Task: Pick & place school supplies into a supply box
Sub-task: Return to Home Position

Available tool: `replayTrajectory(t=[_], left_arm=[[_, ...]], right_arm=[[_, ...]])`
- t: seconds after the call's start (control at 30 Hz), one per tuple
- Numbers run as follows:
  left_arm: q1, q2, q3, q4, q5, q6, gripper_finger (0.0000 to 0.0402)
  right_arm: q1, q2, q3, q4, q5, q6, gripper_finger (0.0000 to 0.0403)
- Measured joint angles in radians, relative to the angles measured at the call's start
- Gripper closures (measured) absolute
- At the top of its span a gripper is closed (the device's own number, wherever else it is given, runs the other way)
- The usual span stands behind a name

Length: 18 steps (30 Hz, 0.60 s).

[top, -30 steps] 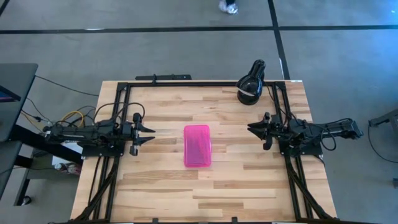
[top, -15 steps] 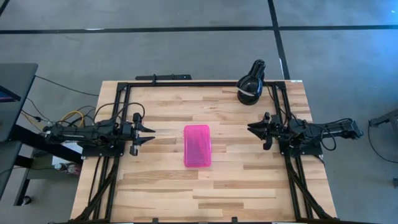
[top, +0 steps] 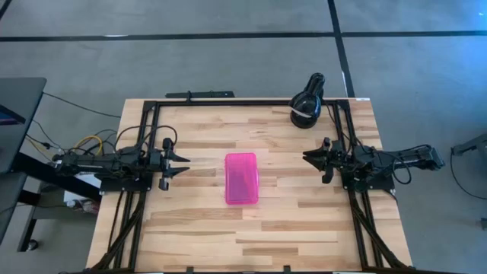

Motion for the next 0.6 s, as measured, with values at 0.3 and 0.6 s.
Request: replayTrajectory(t=[0.3, 0.6], left_arm=[[0.0, 0.0, 0.0, 0.0, -0.001, 0.002, 0.0288], [0.0, 0.0, 0.0, 0.0, -0.001, -0.006, 0.0288]], right_arm=[[0.0, 0.0, 0.0, 0.0, 0.0, 0.0, 0.031], [0.0, 0.0, 0.0, 0.0, 0.0, 0.0, 0.031]])
